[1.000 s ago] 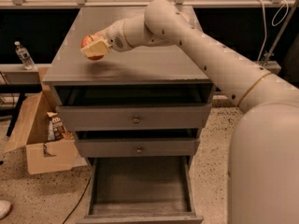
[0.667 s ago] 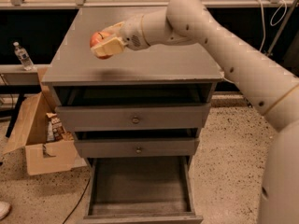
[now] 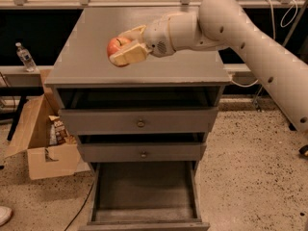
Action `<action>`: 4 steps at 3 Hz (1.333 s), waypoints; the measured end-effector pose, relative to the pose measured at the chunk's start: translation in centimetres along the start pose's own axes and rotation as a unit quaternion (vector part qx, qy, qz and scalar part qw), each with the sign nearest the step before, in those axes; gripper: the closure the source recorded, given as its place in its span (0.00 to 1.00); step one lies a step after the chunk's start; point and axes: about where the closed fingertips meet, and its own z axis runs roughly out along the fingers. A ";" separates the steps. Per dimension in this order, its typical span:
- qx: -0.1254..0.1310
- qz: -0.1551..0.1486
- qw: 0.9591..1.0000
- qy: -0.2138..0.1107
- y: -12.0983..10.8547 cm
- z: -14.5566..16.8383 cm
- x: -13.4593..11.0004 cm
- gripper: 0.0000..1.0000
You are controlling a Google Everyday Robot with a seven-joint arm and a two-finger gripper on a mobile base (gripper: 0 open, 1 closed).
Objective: Place apple into bottom drawer
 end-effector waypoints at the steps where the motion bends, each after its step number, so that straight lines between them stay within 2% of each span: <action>1: 0.001 0.013 1.000 0.006 1.9 -1.0 1.0 1.00; 2: 0.035 0.039 0.999 0.013 4.9 -3.7 3.1 1.00; 3: 0.081 0.087 0.992 0.039 8.6 -6.0 10.2 1.00; 4: 0.092 0.117 0.987 0.059 11.1 -6.2 15.0 1.00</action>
Offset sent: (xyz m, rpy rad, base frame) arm -0.0983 -0.0904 -0.0751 -0.0275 0.1238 -0.2264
